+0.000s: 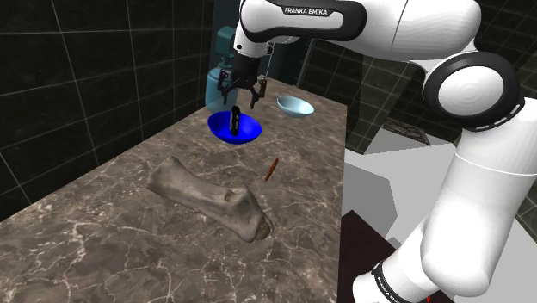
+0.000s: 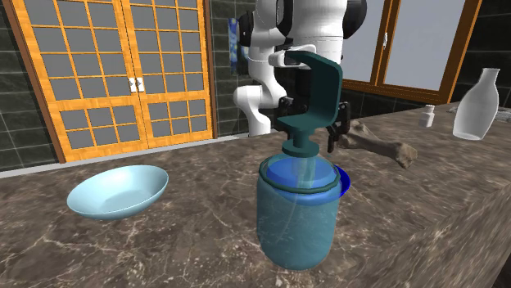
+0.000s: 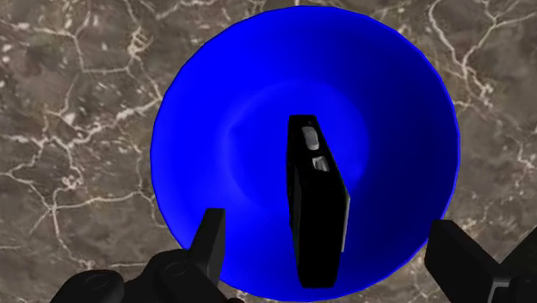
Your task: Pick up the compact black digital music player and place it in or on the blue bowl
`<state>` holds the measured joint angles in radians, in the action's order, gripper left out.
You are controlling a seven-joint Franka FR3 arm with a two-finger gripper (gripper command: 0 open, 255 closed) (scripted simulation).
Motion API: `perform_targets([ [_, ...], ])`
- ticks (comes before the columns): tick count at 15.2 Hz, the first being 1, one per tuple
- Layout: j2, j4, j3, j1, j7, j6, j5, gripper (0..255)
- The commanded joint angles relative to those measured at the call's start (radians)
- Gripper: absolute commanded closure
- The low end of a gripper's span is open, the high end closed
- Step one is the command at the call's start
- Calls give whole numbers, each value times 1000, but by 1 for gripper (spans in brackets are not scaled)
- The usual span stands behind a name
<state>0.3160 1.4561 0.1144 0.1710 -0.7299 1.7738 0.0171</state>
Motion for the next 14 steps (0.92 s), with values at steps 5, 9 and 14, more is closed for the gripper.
perform_targets([
  [5,9,-114,0,2,0,-105,1,0],
  [9,15,-149,0,3,0,-134,1,0],
  [14,15,-149,0,3,0,-134,1,0],
])
